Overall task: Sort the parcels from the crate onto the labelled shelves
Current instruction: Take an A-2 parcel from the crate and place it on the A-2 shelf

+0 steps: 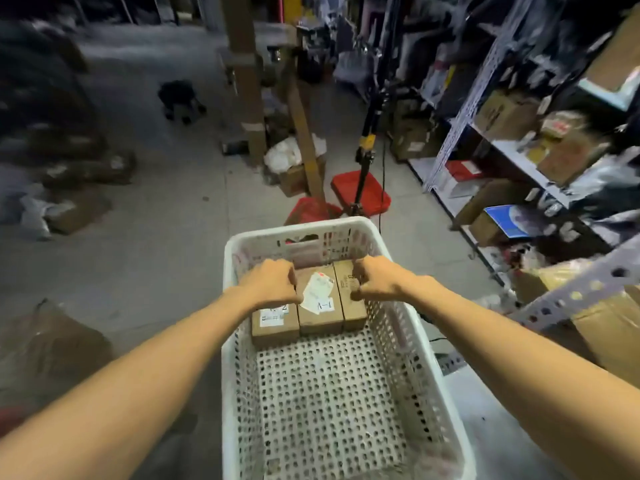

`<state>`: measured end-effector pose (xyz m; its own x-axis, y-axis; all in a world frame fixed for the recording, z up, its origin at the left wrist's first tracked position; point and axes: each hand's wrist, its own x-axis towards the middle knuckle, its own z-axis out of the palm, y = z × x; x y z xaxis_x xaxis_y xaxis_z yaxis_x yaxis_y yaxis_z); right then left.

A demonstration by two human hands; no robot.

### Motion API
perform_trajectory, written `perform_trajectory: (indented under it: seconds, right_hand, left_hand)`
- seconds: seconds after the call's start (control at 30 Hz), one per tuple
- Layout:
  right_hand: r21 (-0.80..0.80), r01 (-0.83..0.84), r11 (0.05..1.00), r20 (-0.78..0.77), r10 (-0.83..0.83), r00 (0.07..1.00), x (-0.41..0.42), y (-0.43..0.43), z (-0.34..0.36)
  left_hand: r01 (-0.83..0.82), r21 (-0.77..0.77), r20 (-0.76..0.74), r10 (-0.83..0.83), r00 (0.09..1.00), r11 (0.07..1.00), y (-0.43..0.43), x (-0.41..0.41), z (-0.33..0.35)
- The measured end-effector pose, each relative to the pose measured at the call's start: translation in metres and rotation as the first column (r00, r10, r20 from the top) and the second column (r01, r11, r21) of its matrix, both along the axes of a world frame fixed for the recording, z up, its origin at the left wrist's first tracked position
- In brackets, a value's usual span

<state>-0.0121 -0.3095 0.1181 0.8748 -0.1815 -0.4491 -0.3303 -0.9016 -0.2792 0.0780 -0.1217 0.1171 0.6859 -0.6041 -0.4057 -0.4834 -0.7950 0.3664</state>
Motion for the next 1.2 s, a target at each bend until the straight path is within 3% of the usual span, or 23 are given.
perform_trajectory:
  seconds: [0.13, 0.23, 0.43, 0.7, 0.8, 0.97, 1.1, 1.2]
  right_hand:
    - [0.040, 0.108, 0.993, -0.088, -0.104, 0.991, 0.012, -0.015, -0.071]
    - [0.065, 0.179, 0.982, -0.102, -0.172, 0.980, 0.021, -0.031, -0.128]
    - [-0.040, 0.270, 0.962, -0.114, -0.273, 0.955, 0.050, -0.059, -0.241]
    - [-0.041, 0.339, 0.940, -0.138, -0.341, 0.930, 0.073, -0.064, -0.356]
    - [-0.035, 0.394, 0.919, -0.079, -0.395, 0.915, 0.065, -0.056, -0.359]
    - [0.187, 0.542, 0.819, 0.019, -0.555, 0.832, 0.035, -0.056, -0.324]
    - [0.336, 0.462, 0.821, 0.195, -0.541, 0.818, 0.015, -0.058, -0.272]
    - [0.491, 0.403, 0.772, 0.295, -0.583, 0.757, 0.014, -0.056, -0.231]
  left_hand:
    - [-0.057, -0.020, -0.133, 0.054, 0.990, 0.998, -0.014, 0.030, -0.059]
    - [-0.045, 0.051, -0.187, 0.054, 0.981, 0.998, -0.026, 0.044, -0.114]
    - [0.009, 0.141, -0.179, 0.016, 0.984, 0.990, -0.057, 0.067, -0.215]
    - [-0.112, 0.030, -0.256, 0.116, 0.960, 0.993, -0.071, 0.062, -0.301]
    - [-0.115, 0.024, -0.304, 0.117, 0.945, 0.993, -0.063, 0.055, -0.314]
    - [-0.151, -0.004, -0.325, 0.141, 0.935, 0.989, -0.061, 0.054, -0.296]
    - [-0.175, -0.032, -0.283, 0.159, 0.946, 0.984, -0.061, 0.068, -0.252]
    - [-0.166, -0.061, -0.228, 0.148, 0.962, 0.984, -0.060, 0.077, -0.212]
